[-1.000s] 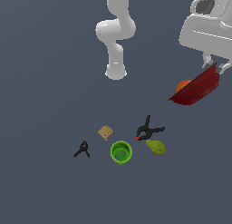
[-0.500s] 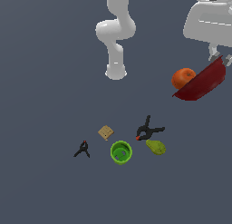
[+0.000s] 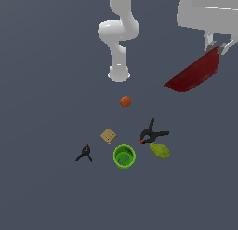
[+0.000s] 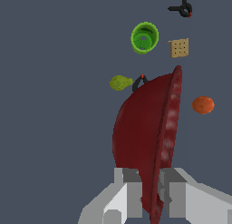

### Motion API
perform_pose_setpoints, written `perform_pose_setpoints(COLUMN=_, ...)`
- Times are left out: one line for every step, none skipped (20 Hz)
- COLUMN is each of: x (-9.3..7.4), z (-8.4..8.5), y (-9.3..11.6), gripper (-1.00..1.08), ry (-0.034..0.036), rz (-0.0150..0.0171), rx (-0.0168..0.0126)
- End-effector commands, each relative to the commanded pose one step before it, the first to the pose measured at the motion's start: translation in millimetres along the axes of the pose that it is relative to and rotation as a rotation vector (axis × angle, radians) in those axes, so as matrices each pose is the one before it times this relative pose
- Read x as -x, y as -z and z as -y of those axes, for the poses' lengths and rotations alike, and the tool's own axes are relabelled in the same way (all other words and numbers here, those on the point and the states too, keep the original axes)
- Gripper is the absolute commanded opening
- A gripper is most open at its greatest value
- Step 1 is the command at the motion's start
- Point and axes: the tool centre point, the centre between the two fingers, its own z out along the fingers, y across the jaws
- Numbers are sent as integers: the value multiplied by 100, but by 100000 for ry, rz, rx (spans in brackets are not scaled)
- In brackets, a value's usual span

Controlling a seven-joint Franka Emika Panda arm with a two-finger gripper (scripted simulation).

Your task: Pick up a designated object from a clutter of objects.

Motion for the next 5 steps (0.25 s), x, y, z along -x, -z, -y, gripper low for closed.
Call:
perform_pose_setpoints(x=-342, z=-912, y=1003, gripper=-100, ry=53, rz=-68, rx=-264)
perform_pose_setpoints(x=-118, z=-241, y=248, gripper=-100, ry=0, rz=0, rx=0)
perform_pose_setpoints(x=-62, z=-158, y=172, gripper=-100, ry=9, rz=-57, rx=38)
perform_pose_setpoints(x=-59, z=-104, y=114, gripper=-100, ry=0, rz=0, rx=0)
perform_pose_setpoints(x=-20, z=-34, y=38, gripper=-100, ry=0, rz=0, rx=0)
